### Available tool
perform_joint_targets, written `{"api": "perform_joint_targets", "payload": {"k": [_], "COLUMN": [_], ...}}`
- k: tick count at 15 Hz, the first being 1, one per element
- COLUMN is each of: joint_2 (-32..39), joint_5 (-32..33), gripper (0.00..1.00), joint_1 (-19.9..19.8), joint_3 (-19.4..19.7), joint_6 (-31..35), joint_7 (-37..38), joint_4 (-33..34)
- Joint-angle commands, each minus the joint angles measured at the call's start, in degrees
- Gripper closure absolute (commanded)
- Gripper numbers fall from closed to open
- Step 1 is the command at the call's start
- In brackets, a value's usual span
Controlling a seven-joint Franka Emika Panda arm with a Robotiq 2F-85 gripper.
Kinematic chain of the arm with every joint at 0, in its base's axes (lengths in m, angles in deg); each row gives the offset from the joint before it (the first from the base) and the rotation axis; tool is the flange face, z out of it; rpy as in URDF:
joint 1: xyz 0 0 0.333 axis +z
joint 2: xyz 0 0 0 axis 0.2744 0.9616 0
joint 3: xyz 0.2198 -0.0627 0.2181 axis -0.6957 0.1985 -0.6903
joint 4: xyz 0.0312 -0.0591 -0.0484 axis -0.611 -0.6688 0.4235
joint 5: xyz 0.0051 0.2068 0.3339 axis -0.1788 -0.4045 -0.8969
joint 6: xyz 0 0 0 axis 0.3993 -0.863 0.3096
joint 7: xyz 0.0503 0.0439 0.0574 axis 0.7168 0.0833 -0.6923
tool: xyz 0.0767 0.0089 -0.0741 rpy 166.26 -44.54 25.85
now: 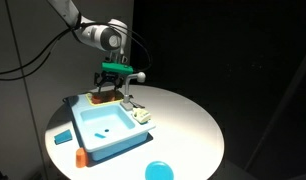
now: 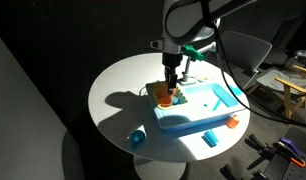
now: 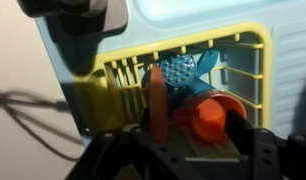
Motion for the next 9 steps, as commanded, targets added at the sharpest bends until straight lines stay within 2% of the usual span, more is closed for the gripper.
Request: {"api": "perform_joint_targets", "payload": {"k": [1, 7, 9], "joint_2": [0.71, 0.49, 0.41], "joint_5": [-1.26, -1.22, -1.17], "gripper": [0.53, 0.98, 1.0], "joint_1": [-0.59, -0.55, -0.54], "joint_3": [-0.68, -0.76, -0.74], "joint_6": [-2.29, -2.22, -2.16], "joint_7": [-2.12, -2.71, -2.75], "joint_4": [2.22, 1.91, 1.72]}}
